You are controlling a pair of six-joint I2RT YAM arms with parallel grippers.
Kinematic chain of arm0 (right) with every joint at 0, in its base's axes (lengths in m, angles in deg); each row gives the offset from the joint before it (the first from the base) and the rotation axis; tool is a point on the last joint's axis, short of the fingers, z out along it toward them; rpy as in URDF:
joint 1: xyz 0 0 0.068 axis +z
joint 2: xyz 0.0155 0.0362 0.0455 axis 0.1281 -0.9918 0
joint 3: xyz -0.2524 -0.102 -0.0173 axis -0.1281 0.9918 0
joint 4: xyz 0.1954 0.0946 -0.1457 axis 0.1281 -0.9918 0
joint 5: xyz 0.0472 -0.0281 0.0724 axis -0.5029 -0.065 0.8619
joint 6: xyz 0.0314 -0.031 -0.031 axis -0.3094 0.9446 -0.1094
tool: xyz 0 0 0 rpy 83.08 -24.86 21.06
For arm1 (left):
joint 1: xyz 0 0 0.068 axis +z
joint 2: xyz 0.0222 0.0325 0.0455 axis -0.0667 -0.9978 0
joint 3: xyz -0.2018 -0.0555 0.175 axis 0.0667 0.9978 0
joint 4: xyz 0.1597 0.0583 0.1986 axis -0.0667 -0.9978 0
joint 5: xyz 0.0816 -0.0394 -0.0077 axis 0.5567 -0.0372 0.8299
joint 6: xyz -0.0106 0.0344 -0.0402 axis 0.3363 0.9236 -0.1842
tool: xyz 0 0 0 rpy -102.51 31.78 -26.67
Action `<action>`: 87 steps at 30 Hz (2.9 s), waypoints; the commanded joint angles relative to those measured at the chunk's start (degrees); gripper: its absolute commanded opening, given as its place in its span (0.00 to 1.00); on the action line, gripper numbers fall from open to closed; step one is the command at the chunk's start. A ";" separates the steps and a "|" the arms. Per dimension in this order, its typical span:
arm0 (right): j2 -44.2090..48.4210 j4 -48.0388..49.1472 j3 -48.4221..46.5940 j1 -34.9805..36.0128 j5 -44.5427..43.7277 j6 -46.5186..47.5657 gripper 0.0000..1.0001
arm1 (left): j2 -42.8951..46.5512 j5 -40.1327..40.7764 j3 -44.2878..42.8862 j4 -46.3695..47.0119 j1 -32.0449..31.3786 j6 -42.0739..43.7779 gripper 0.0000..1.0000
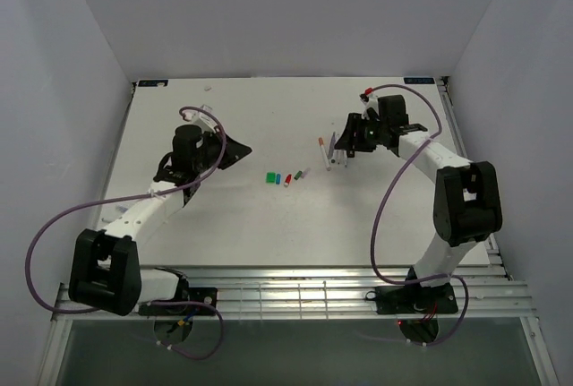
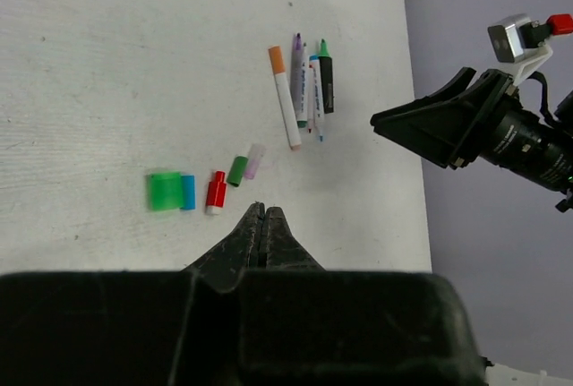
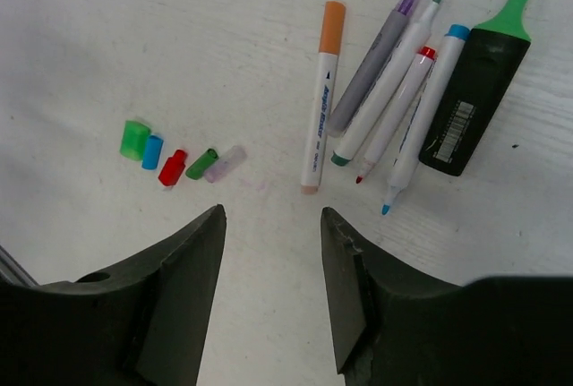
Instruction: Open the pen caps
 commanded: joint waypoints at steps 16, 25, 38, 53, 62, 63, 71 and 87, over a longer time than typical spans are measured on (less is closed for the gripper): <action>-18.92 -6.03 -21.00 7.77 -13.35 11.70 0.48 | -10.32 -0.03 -0.80 6.01 -1.21 5.29 0.19; -24.99 -9.90 -28.57 8.91 -16.51 13.99 0.46 | -8.74 -0.47 0.26 6.36 -1.21 4.94 0.22; -27.89 -8.93 -24.70 13.39 -22.21 13.81 0.36 | -6.81 -1.35 2.89 7.15 -1.21 3.80 0.23; -26.32 -8.24 -16.97 18.05 -28.03 12.85 0.08 | -4.43 -3.72 4.56 6.98 -1.12 2.13 0.25; -13.32 -5.68 -12.93 19.10 -25.85 11.70 0.08 | -4.52 -9.34 3.95 8.11 -1.30 1.34 0.35; -11.65 -5.33 -12.05 19.02 -24.88 11.53 0.08 | -4.61 -10.21 3.95 10.12 -1.30 1.08 0.38; 4.70 5.02 4.10 19.10 -2.14 3.55 0.08 | -7.77 -17.60 5.44 22.96 -4.72 -4.19 0.56; 12.18 25.78 14.41 19.19 13.19 -11.41 0.08 | -11.82 -12.16 8.70 34.84 -11.23 -10.62 0.50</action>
